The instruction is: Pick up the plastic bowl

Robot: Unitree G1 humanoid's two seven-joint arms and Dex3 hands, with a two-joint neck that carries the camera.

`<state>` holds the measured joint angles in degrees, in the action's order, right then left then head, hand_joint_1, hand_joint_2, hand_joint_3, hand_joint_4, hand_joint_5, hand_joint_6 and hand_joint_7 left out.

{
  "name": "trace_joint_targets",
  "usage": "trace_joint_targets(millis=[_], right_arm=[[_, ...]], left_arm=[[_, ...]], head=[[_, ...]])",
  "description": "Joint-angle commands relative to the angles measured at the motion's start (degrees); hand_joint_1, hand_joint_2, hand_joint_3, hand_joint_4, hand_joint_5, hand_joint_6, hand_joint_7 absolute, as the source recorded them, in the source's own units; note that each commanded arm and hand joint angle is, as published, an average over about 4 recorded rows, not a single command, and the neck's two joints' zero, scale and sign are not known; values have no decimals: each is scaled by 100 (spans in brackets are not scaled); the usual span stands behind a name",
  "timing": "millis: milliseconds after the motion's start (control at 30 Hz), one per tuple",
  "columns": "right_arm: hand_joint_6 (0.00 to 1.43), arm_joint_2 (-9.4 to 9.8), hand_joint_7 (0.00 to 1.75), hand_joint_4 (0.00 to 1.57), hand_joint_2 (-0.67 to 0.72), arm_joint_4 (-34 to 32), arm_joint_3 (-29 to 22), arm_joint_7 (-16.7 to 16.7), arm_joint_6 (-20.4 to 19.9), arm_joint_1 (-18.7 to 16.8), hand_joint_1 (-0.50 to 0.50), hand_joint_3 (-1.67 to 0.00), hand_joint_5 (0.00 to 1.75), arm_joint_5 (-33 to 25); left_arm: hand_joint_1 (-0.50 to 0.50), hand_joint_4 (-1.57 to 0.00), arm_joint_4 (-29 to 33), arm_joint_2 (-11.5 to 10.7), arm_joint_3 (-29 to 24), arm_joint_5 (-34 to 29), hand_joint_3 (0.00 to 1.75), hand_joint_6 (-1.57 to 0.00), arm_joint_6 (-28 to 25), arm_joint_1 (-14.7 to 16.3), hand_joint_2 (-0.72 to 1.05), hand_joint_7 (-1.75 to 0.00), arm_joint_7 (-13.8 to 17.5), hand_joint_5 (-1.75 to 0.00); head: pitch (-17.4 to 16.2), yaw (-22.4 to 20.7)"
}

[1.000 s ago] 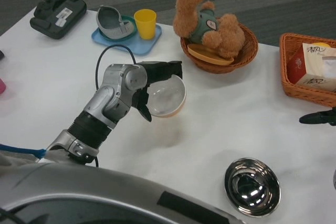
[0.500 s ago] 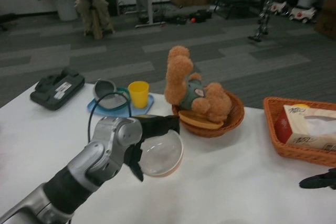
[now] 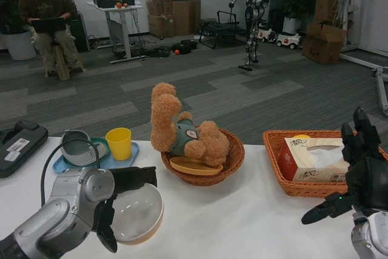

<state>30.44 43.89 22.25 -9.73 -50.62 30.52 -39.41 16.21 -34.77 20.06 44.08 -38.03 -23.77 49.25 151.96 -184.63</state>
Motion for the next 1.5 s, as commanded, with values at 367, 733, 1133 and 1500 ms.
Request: trace_joint_targets(millis=[367,733,1133,1500], right_arm=[[0,14,0,9,72,41,565,182,228,389,-46,0,0,38],[0,-3,0,9,72,2,605,182,228,411,-46,0,0,38],[0,-3,0,9,72,-91,605,182,228,374,-46,0,0,30],[0,5,0,9,72,-152,596,182,228,306,-46,0,0,12]], left_arm=[[-50,-157,-70,-285,51,-233,175,-79,-152,-58,78,-171,50,-175],[-50,-157,-109,-294,42,-317,175,-78,-152,-49,78,-168,50,-175],[-50,-157,-109,-267,3,-337,175,-77,-152,-3,78,-168,41,-175],[-50,-157,-109,-237,-46,-348,175,-76,-152,109,78,-168,41,-175]], head=[[-246,355],[-206,488],[-202,505],[-257,441]])
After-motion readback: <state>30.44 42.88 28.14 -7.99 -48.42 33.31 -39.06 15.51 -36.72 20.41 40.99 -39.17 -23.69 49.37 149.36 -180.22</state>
